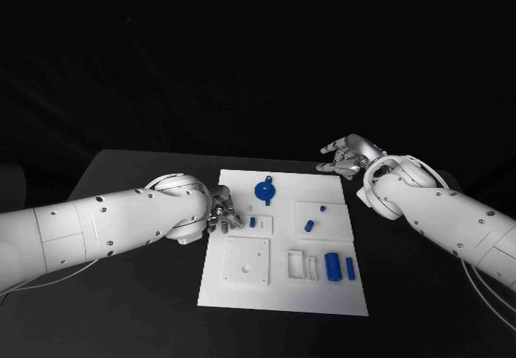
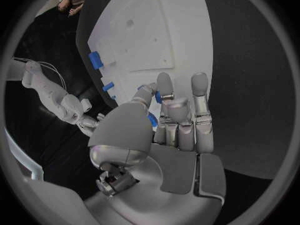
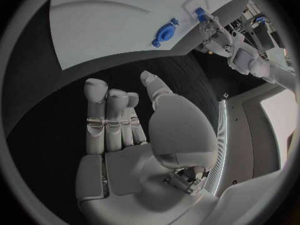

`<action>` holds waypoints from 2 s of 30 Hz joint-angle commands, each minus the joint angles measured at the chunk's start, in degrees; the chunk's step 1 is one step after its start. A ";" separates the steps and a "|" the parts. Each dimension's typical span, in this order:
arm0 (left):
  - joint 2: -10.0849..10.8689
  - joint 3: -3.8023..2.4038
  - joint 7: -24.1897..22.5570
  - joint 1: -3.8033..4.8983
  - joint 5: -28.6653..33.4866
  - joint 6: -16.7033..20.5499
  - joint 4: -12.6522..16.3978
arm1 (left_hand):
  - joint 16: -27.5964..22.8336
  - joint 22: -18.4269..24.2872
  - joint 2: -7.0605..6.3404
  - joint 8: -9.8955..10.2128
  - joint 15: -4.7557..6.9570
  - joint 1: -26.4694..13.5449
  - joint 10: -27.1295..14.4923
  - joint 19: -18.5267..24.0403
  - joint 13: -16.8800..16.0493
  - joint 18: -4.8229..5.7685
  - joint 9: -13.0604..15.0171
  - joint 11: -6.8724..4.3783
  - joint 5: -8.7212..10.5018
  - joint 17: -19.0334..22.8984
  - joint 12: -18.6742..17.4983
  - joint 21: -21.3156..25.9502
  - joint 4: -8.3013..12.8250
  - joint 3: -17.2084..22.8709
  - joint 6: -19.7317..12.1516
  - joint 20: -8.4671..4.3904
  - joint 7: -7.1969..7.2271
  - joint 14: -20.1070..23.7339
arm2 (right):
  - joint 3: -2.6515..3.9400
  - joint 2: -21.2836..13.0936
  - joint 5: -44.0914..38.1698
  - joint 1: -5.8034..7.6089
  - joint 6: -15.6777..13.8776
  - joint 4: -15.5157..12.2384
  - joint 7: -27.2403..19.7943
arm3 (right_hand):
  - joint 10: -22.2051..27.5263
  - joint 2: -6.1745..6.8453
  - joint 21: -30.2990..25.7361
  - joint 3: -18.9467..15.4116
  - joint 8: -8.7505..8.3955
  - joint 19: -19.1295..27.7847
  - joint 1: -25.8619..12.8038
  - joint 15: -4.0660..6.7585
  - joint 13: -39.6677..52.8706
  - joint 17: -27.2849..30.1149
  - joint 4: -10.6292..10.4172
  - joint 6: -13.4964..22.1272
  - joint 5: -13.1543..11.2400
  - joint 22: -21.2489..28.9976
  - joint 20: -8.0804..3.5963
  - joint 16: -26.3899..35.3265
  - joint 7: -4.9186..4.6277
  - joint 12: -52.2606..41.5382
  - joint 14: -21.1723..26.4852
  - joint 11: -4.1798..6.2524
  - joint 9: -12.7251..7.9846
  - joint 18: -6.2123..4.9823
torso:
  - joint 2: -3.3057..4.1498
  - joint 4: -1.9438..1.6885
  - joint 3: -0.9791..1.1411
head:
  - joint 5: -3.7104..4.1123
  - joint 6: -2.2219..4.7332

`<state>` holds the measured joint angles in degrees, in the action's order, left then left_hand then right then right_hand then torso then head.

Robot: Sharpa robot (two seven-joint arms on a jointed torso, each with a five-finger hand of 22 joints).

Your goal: Assemble the parts on the task board

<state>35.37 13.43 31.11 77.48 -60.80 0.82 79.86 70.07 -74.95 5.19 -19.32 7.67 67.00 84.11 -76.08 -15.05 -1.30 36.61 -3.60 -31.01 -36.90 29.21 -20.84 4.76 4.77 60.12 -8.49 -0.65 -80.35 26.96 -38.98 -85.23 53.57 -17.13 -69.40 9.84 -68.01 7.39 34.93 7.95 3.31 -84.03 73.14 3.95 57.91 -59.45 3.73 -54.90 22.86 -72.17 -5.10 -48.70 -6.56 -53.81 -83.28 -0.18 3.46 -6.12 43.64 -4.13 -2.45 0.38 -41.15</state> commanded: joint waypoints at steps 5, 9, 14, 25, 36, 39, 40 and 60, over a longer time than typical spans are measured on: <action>0.04 0.15 -0.64 -0.20 0.37 0.49 0.07 | -0.30 -0.92 -0.15 -0.11 -0.24 -0.06 1.83 0.45 0.12 0.33 -2.72 0.20 0.29 0.25 -0.37 -0.35 0.49 -0.11 -0.51 0.05 0.34 0.12 | 0.01 -0.01 -0.21 -0.03 0.56 -0.07 -0.23 | 0.24 -0.14 -0.11 0.32 0.12 -2.81 -0.51 -0.06 -0.04 0.03 -0.06 -0.27 0.20 0.04 0.18 0.21 -0.06 0.23 0.21 0.00 -0.01 -0.72 | 0.00 -0.02 0.01 | 0.02 -0.02; 0.27 0.14 -1.00 -0.20 0.94 0.42 0.24 | -0.32 -0.94 0.69 0.17 -0.30 0.47 1.82 0.50 0.16 0.30 -3.31 0.34 -0.93 0.32 -0.43 -0.34 1.11 0.67 -0.73 0.07 0.01 0.15 | 0.01 -0.04 -0.21 -0.04 0.60 -0.07 -0.23 | 0.24 -0.14 -0.11 0.32 0.12 -2.81 -0.51 -0.06 -0.04 0.03 -0.06 -0.27 0.20 0.04 0.18 0.21 -0.06 0.23 0.21 0.00 -0.01 -0.72 | 0.00 0.01 0.00 | 0.01 -0.06; 1.08 0.06 -2.19 -0.20 2.74 -0.09 0.66 | -0.41 -1.03 2.80 0.90 -0.65 -0.52 1.76 0.93 0.21 -0.12 -6.44 0.66 -2.29 0.72 -0.56 -0.63 4.87 3.43 -0.27 0.43 -0.65 0.40 | 0.01 -0.10 -0.21 -0.04 0.62 -0.15 -0.26 | 0.24 -0.14 -0.11 0.32 0.12 -2.81 -0.51 -0.06 -0.04 0.03 -0.06 -0.27 0.20 0.04 0.18 0.21 -0.06 0.23 0.21 0.00 -0.01 -0.72 | 0.00 0.01 -0.02 | 0.10 -0.03; 3.36 -1.00 -8.30 -0.18 8.58 -3.21 1.40 | -1.32 -0.98 4.60 1.18 -0.84 -0.52 1.41 1.67 0.32 -0.27 -8.60 0.93 -0.69 2.44 -0.97 -0.77 7.20 3.13 -0.03 0.69 -0.94 0.99 | 0.01 -0.31 -0.21 -0.15 0.75 -0.69 -0.22 | 0.27 -0.21 -0.10 0.33 0.15 -2.80 -0.54 -0.05 -0.04 0.04 -0.06 -0.64 0.20 0.04 0.18 0.24 -0.04 0.24 0.22 0.00 0.01 -0.69 | -0.01 -0.04 -0.07 | 0.25 -0.01; 4.65 -1.87 -11.60 -0.17 11.06 -5.01 1.55 | -1.44 -0.99 4.68 1.78 -0.85 0.54 1.34 1.78 0.40 -0.30 -9.39 0.93 -0.07 2.71 -1.16 -0.78 7.07 2.64 0.44 0.70 -0.99 1.14 | 0.01 -0.42 -0.20 -0.31 1.02 -1.27 -0.31 | 0.22 -0.24 -0.21 0.38 0.15 -2.80 -0.52 -0.05 0.02 0.02 0.01 -0.73 0.17 0.08 0.17 0.23 -0.04 0.16 0.22 0.00 0.01 -0.69 | 0.02 -0.01 -0.06 | 0.30 0.01; 4.91 -2.14 -13.06 -0.17 12.56 -5.60 1.24 | -1.39 -0.98 4.67 1.87 -0.84 0.73 1.35 1.79 0.39 -0.30 -9.46 0.90 -0.02 2.65 -1.16 -0.78 7.12 2.62 0.52 0.69 -0.98 1.13 | 0.01 -0.55 -0.07 -0.57 1.41 -2.12 -0.69 | 0.23 -0.29 -0.14 0.42 0.15 -2.80 -0.52 -0.05 0.01 0.03 0.06 -0.89 0.13 0.06 0.17 0.24 -0.04 0.18 0.21 0.02 0.02 -0.67 | 0.05 0.02 -0.06 | 0.26 0.10; 4.96 -2.27 -13.60 -0.17 13.23 -5.86 1.02 | -1.39 -0.98 4.67 1.87 -0.84 0.73 1.35 1.79 0.39 -0.30 -9.46 0.90 -0.02 2.65 -1.16 -0.78 7.12 2.62 0.52 0.69 -0.98 1.13 | 0.00 -0.60 -0.03 -0.68 1.52 -2.47 -0.91 | 0.23 -0.35 -0.11 0.49 0.16 -2.80 -0.42 -0.05 0.05 0.05 0.17 -1.04 0.12 0.04 0.17 0.27 -0.02 0.14 0.25 0.03 0.03 -0.64 | 0.03 0.02 -0.06 | 0.27 0.11; 5.54 -4.09 -24.99 -0.07 28.54 -19.34 -4.66 | -0.73 -1.05 4.68 3.20 -0.80 1.28 1.00 2.38 0.22 -0.13 -9.56 0.93 0.37 1.58 -0.95 -0.94 8.03 2.42 1.71 0.62 -0.98 1.57 | -2.30 -1.16 -4.16 -2.11 2.03 -13.70 -11.21 | -0.77 -1.94 0.63 7.49 0.21 -2.77 -1.82 0.24 1.60 -0.36 9.82 -5.22 -1.28 -1.08 -0.22 -0.06 0.27 -1.24 0.21 0.37 0.10 0.20 | 0.01 -0.05 -0.03 | -0.22 1.45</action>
<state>40.93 9.40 9.96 77.37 -37.17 -12.84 75.44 68.95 -74.91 8.06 -16.43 6.84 66.00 83.92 -74.21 -14.75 -1.30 26.84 -2.97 -30.77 -35.26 28.23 -21.50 12.55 7.19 60.59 -7.89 -2.56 -79.09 24.78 -40.06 -86.91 51.56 -15.83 -82.29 2.61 -68.41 5.49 35.27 15.46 3.31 -84.03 71.71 3.95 59.46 -59.77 13.14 -59.60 21.75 -73.17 -5.10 -48.71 -6.31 -54.82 -83.28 0.01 3.50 -6.02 43.64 -4.14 -2.43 0.26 -39.94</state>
